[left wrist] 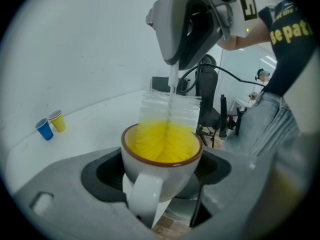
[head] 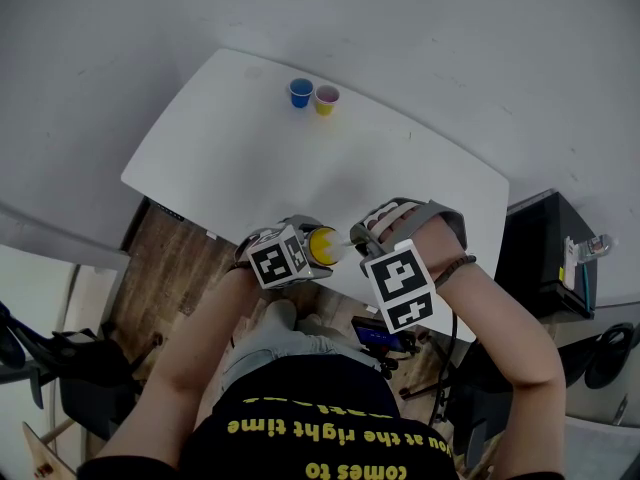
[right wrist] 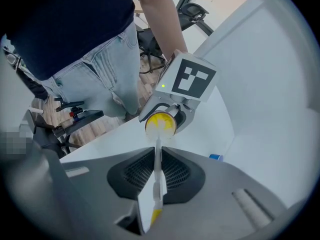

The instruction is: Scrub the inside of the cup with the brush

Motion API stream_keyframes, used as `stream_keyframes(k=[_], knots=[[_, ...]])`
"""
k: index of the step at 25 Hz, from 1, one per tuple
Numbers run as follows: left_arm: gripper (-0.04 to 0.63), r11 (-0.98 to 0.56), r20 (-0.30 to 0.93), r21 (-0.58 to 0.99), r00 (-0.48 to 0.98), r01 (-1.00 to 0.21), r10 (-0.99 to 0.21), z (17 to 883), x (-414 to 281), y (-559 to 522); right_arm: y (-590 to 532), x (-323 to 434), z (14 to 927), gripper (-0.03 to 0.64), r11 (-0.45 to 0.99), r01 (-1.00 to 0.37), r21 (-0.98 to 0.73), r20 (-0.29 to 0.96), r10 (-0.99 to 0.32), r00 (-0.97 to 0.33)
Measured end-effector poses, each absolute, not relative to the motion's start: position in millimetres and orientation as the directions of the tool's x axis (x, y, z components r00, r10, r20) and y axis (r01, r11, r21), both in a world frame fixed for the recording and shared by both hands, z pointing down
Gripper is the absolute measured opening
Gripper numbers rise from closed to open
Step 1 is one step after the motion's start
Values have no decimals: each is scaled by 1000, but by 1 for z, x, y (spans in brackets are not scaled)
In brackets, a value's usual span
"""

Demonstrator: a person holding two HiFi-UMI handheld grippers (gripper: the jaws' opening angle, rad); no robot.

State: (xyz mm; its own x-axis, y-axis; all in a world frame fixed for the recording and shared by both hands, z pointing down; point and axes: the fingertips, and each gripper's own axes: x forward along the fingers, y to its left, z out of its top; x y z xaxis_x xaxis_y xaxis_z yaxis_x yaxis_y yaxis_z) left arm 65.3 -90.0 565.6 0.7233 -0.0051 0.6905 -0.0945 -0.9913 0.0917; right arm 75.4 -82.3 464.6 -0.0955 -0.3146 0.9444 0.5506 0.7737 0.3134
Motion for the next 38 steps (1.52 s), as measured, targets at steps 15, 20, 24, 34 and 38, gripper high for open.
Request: stream_keyframes(k=[15, 20, 24, 34, 38], knots=[[411, -988, 681, 96, 732, -118, -21, 565, 62, -93, -73, 77, 451, 49, 703, 610, 365, 913, -399, -86], [411, -991, 689, 90, 724, -96, -7, 566, 65, -88, -72, 72, 449, 49, 676, 644, 358, 909, -411, -73], [411, -992, 684, 91, 729, -87, -1, 564, 67, -87, -76, 71, 446, 49, 686, 632, 360, 911, -404, -81], [410, -995, 679, 70, 734, -77, -9, 560, 65, -89, -90, 88, 455, 49, 749, 571, 337, 925, -376, -53], [411, -995, 678, 62, 735, -77, -15, 560, 64, -91, -86, 90, 458, 49, 762, 558, 328, 931, -361, -54]])
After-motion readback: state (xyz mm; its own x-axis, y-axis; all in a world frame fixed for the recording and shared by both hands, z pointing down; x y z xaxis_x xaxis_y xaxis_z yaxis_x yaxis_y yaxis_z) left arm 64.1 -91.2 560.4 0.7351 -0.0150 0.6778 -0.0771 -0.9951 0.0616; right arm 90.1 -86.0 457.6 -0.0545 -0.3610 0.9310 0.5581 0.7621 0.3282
